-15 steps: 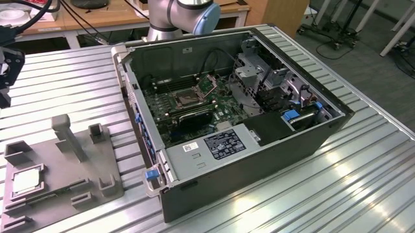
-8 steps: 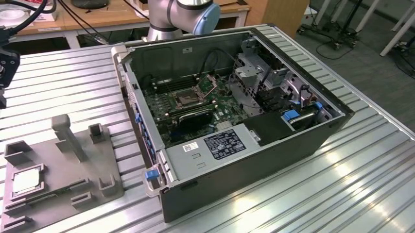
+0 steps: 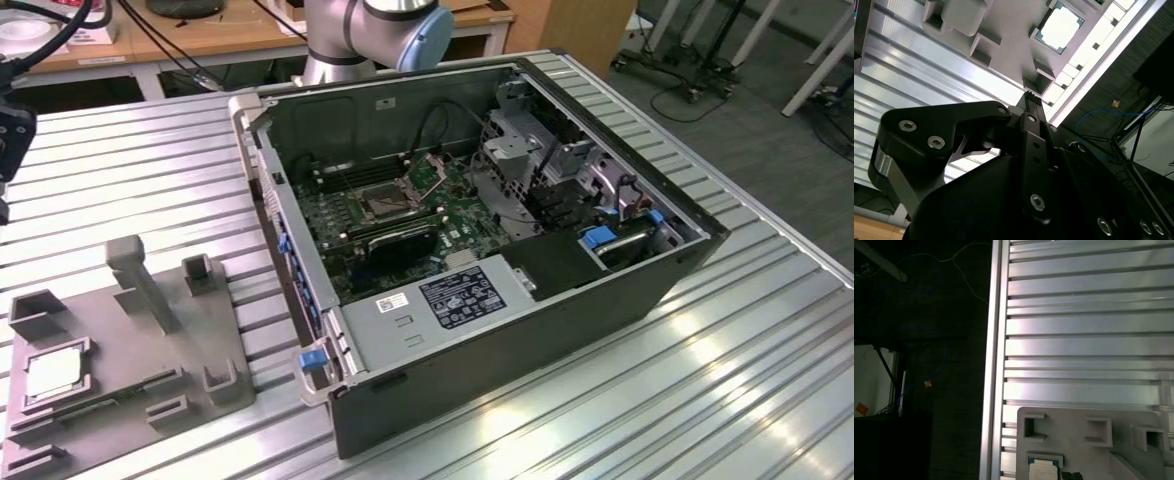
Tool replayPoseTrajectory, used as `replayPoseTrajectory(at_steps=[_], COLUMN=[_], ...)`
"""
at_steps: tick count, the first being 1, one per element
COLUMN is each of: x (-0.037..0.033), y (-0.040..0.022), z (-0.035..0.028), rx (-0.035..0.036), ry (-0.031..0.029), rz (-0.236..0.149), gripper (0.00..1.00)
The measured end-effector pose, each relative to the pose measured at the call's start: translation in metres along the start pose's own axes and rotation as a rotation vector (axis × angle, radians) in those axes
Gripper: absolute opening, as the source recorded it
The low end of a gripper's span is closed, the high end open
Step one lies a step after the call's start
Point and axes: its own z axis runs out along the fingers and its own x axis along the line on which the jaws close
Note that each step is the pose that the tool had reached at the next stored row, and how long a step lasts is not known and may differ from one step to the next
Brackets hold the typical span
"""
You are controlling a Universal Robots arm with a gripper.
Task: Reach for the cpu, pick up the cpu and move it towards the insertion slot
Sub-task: 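Reach for the cpu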
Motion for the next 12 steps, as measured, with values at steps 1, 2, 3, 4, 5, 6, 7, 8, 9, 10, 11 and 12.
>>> replayPoseTrajectory(at_steps=[1, 2, 3, 4, 5, 6, 7, 8, 9, 10, 11, 12], x=[0.0006, 0.0013, 0.0018, 0.0022, 0.0027, 0.0031, 0.0036, 0.0043, 0.0049, 0.0055, 0.0061, 0.0066], y=[-0.0001, -0.0002, -0.0003, -0.0003, -0.0004, -0.0004, -0.0005, -0.0005, -0.0006, -0.0007, -0.0008, -0.0009], z=[0.0000, 0.0001, 0.0001, 0.0001, 0.0002, 0.0002, 0.0002, 0.0002, 0.0002, 0.0002, 0.0003, 0.0003], rx=[-0.0001, -0.0001, 0.0000, 0.0000, -0.0001, 0.0000, 0.0000, 0.0000, 0.0000, 0.0000, 0.0000, 0.0000], ry=[-0.0001, -0.0001, -0.0001, 0.0000, -0.0001, 0.0000, -0.0001, -0.0001, 0.0000, -0.0001, -0.0001, 0.0000], rz=[0.000, 0.000, 0.000, 0.000, 0.000, 0.000, 0.000, 0.000, 0.000, 0.000, 0.000, 0.000], gripper=[0.11, 0.11, 0.11, 0.11, 0.11, 0.11, 0.11, 0.11, 0.11, 0.11, 0.11, 0.11])
